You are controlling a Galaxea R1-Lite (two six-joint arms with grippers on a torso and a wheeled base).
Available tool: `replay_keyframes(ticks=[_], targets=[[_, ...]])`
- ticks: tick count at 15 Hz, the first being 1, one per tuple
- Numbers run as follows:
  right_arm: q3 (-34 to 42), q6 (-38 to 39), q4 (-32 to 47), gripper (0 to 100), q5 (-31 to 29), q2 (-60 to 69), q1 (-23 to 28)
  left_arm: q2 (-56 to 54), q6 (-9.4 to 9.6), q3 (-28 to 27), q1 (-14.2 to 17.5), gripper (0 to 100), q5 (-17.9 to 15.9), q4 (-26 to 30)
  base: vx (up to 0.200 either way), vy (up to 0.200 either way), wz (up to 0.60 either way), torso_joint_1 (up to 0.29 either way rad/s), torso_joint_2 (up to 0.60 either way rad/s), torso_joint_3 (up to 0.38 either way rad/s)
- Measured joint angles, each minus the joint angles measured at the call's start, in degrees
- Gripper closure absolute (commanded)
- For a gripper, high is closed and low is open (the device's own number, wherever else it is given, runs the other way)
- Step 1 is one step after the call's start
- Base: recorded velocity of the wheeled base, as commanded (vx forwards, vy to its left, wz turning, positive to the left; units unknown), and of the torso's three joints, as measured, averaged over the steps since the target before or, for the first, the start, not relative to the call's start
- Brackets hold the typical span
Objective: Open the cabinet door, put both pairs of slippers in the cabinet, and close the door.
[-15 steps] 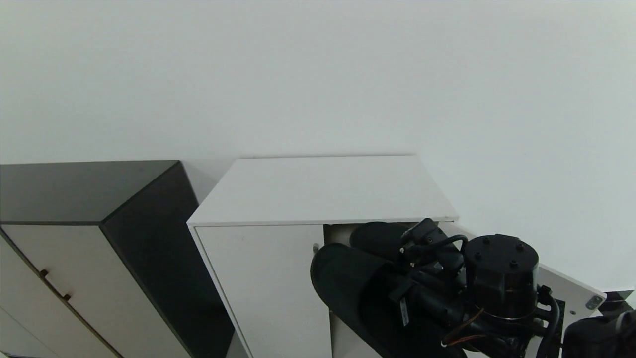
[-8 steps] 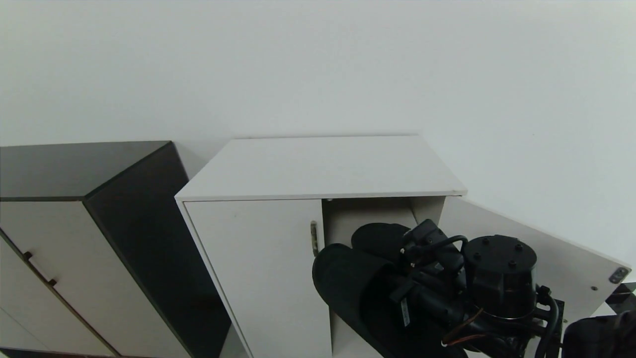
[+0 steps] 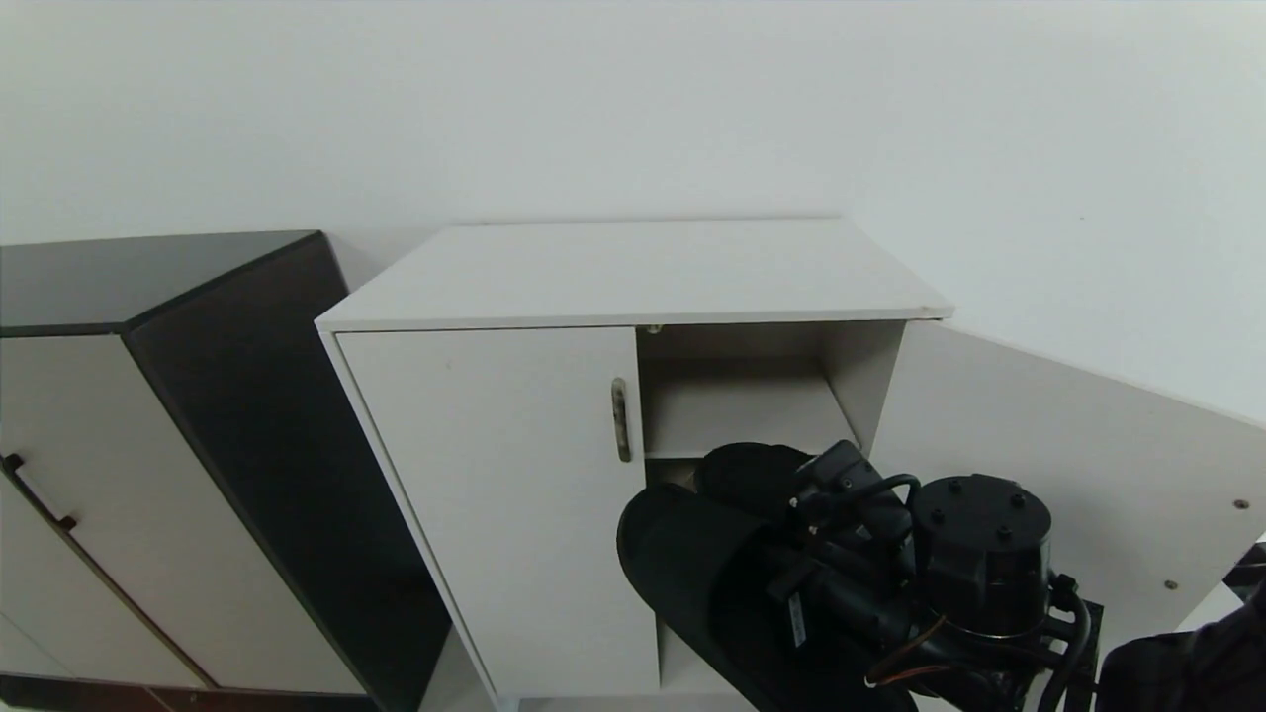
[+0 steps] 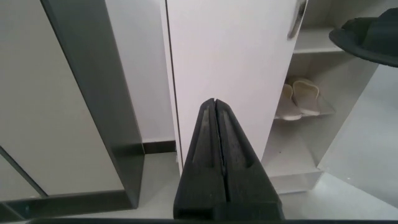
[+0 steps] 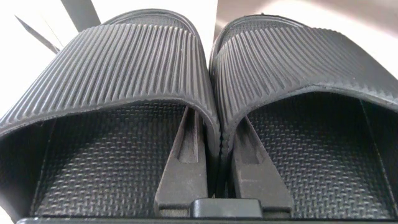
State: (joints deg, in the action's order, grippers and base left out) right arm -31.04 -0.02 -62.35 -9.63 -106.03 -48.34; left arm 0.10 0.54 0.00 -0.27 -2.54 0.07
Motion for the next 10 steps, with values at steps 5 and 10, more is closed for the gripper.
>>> replay_keyframes(ticks=[5, 10], targets=[[0.2, 0.0, -0.33, 100, -0.05, -0.57, 0.11, 0.0, -0.1, 0.0, 0.02, 100, -0.02, 0.02, 0.0, 0.0, 0.0, -0.138, 0.47, 0.332], [0.23, 0.02, -0.56, 100, 0.04, -1.22, 0.74, 0.0, 0.0, 0.0, 0.0, 100, -0.02, 0.02, 0.0, 0.0, 0.0, -0.068, 0.44, 0.368]])
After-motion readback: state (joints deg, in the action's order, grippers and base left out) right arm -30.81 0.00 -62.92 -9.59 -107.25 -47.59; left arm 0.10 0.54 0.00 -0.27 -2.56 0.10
